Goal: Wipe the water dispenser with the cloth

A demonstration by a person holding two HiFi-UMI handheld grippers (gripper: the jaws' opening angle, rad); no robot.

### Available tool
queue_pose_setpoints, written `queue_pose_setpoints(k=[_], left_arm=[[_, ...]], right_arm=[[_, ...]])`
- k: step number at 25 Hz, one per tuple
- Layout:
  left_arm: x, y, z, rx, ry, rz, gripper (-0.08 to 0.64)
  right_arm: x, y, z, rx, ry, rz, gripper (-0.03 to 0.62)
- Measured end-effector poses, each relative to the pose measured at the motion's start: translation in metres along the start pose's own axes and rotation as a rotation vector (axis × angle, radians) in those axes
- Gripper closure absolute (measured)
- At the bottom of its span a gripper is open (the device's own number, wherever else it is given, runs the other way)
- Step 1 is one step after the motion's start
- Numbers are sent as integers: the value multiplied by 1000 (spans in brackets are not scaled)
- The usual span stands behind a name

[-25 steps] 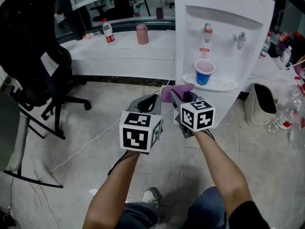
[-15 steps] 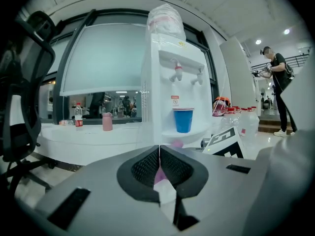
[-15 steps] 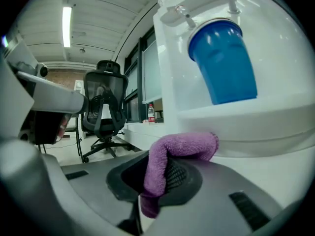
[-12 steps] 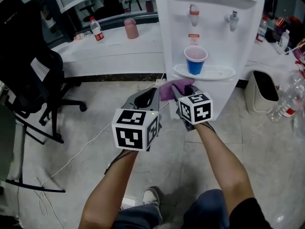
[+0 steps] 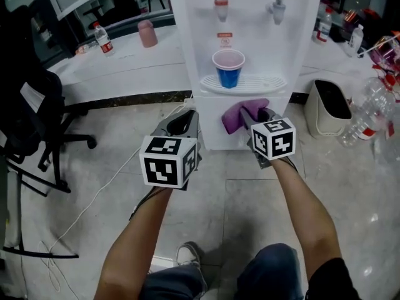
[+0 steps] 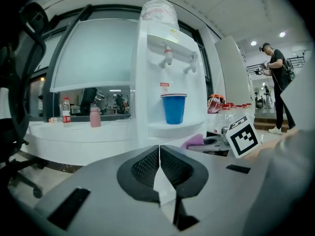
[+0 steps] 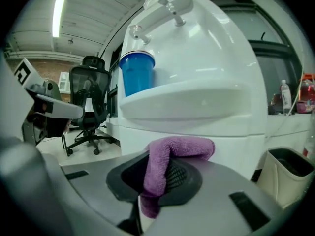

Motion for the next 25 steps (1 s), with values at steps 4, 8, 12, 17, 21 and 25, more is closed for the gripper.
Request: queue_pose_setpoints(k=[4,8,12,17,21,25], left_arm=[[8,-4,-9,-25,9,-13,531],[13,-10,-24,-20,33,-28,531],[16,-9,-34,-44,55,-28,531],[18,-7,-39,-64,59,-19,531],[20,-8,-44,-82,62,-13,531],[19,-6,-54,-97,62,4,531]], right_arm=[[-24,-34,-3,25,5,-65,546],[-43,-61,-2,16,17,-113,546],[-56,-83,-1,36,18,-150,546],[-60,-71,-1,42,5,-115,546],[-62,-38,-4,16,-12,-24,546],[-47,-1,-12,-9,-18,64,546]])
Point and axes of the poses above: the fingertips, and each gripper's own axes: x forward along the fingers, y to its left, z out of its top, the point moved 8 cm from there along -x, backward along the fingers, and after that the axes turned 10 degrees about x, right-handed, at the moved point
